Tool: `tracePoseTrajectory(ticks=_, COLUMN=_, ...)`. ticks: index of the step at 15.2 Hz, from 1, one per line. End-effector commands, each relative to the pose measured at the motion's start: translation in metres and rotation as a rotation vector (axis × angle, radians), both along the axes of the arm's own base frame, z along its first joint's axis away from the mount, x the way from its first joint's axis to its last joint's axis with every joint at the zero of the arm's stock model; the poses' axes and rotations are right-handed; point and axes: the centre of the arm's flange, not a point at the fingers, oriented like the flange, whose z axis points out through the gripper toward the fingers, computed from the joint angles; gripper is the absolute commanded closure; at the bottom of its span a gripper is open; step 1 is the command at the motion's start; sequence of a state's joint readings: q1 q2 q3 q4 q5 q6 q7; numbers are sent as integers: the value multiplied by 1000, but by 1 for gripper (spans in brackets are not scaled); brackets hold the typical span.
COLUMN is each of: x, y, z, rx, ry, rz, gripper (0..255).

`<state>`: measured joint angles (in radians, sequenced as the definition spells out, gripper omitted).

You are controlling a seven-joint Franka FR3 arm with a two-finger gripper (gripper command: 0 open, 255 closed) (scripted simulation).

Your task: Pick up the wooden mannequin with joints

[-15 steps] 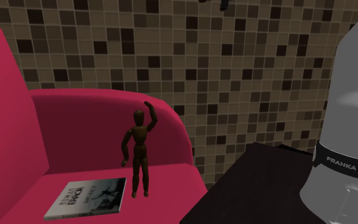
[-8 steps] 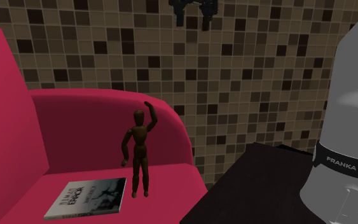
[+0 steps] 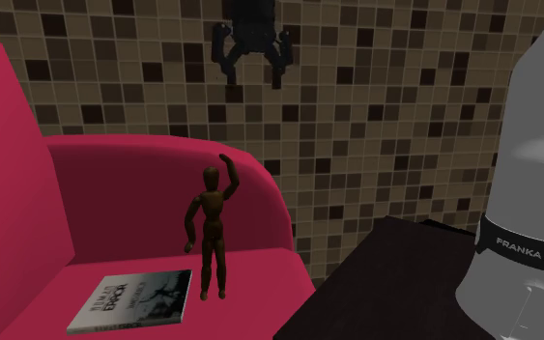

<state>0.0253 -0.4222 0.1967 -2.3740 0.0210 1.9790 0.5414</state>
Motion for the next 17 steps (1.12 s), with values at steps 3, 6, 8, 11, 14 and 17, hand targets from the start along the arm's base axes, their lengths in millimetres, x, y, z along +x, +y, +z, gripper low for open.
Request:
tracePoseTrajectory(ticks=3, x=25, y=25, z=-43, rx=-11, ry=34, rz=-48, gripper=0)
tracePoseTrajectory(ticks=6, x=45, y=44, z=-75, rx=-20, ry=60, rz=-83, gripper=0)
tracePoseTrajectory(ticks=8, x=59, y=55, z=-97, rx=-25, ry=78, rz=-106, gripper=0)
tracePoseTrajectory(ticks=11, x=77, y=71, z=-127, rx=-33, ry=101, rz=-138, gripper=0)
tracePoseTrajectory(ticks=14, x=77, y=71, z=-143, rx=-33, ry=101, rz=-138, gripper=0)
tracePoseTrajectory(ticks=17, x=77, y=71, z=-159, rx=-33, ry=101, rz=-138, gripper=0)
